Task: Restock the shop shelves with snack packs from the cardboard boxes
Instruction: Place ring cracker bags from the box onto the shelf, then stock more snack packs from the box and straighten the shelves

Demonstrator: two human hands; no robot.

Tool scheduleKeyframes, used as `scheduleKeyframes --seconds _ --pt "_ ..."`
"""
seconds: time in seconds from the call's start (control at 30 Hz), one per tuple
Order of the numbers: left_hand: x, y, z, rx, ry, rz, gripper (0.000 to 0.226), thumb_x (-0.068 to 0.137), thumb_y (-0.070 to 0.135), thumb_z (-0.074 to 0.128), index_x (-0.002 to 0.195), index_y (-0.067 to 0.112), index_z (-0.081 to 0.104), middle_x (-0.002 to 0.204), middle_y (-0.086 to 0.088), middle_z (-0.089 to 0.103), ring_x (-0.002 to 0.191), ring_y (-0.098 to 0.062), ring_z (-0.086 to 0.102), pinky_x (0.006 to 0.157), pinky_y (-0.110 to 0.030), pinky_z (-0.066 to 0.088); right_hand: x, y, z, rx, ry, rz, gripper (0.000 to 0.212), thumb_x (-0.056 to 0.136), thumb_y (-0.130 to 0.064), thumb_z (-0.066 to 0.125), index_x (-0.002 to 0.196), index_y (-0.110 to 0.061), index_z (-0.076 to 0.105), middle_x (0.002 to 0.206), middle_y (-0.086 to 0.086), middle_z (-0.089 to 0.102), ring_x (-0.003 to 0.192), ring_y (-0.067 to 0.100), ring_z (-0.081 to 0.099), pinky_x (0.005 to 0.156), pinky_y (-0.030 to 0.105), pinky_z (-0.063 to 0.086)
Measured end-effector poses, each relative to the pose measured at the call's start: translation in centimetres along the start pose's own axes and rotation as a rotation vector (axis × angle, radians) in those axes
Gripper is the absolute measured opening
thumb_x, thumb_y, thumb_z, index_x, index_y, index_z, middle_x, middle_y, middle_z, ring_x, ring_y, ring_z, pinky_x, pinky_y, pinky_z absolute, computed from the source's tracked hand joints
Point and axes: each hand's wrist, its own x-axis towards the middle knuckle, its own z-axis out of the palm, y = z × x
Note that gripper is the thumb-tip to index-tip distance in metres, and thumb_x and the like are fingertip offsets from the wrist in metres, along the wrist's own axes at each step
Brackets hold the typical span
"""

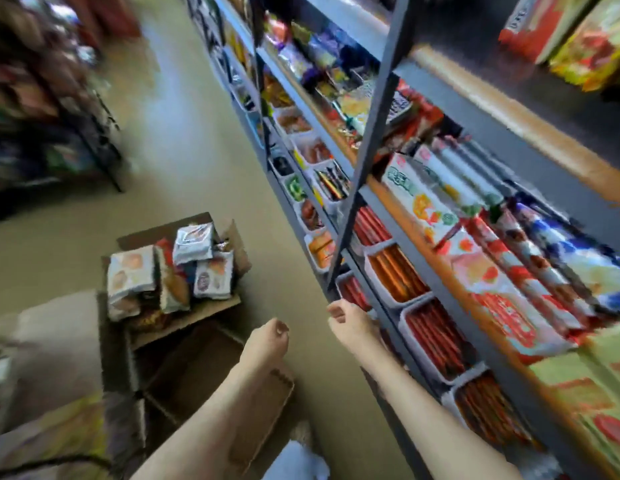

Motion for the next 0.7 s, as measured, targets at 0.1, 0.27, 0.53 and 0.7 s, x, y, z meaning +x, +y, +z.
scheduleKeyframes --seconds 0.1,0.27,0.53,0.7 --pt "1.8 -1.9 -3.3 -0.048 0.072 -0.092 0.029 0.095 0.017 0.042 0.118 0.013 0.059 0.120 -0.008 0.065 0.112 -0.026 0.059 0.086 -0.027 0.044 4.3 -3.9 1.5 -0.038 -0.074 -0.087 0.025 0.088 -0.011 0.056 0.112 -0.015 0.063 0.111 0.003 0.066 0.101 0.020 0.063 0.089 0.027 0.047" --pt "3.5 -5.1 -7.3 -0.184 0.155 -0.280 0.028 0.096 0.023 0.040 0.118 0.021 0.057 0.111 -0.003 0.065 0.095 -0.020 0.063 0.080 -0.030 0.053 9.1 -9.2 3.6 -0.060 -0.180 -0.167 0.024 0.090 -0.006 0.054 0.112 -0.012 0.062 0.105 0.001 0.060 0.093 0.015 0.058 0.084 0.022 0.045" --pt "8.5 -8.1 -14.2 -0.327 0.405 -0.454 0.027 0.099 0.025 0.043 0.123 0.019 0.054 0.117 -0.002 0.063 0.099 -0.015 0.061 0.076 -0.026 0.050 18.6 -18.1 7.4 -0.223 -0.342 -0.363 0.028 0.095 -0.010 0.050 0.121 -0.014 0.056 0.119 0.002 0.056 0.103 0.014 0.053 0.083 0.023 0.045" --pt "11.4 -9.1 -18.1 -0.404 0.496 -0.544 0.025 0.098 0.027 0.042 0.118 0.021 0.055 0.114 -0.001 0.062 0.100 -0.017 0.060 0.082 -0.032 0.053 23.3 -24.1 10.6 -0.266 -0.450 -0.454 0.021 0.097 -0.015 0.050 0.116 -0.019 0.057 0.118 0.000 0.056 0.097 0.010 0.055 0.071 0.017 0.047"
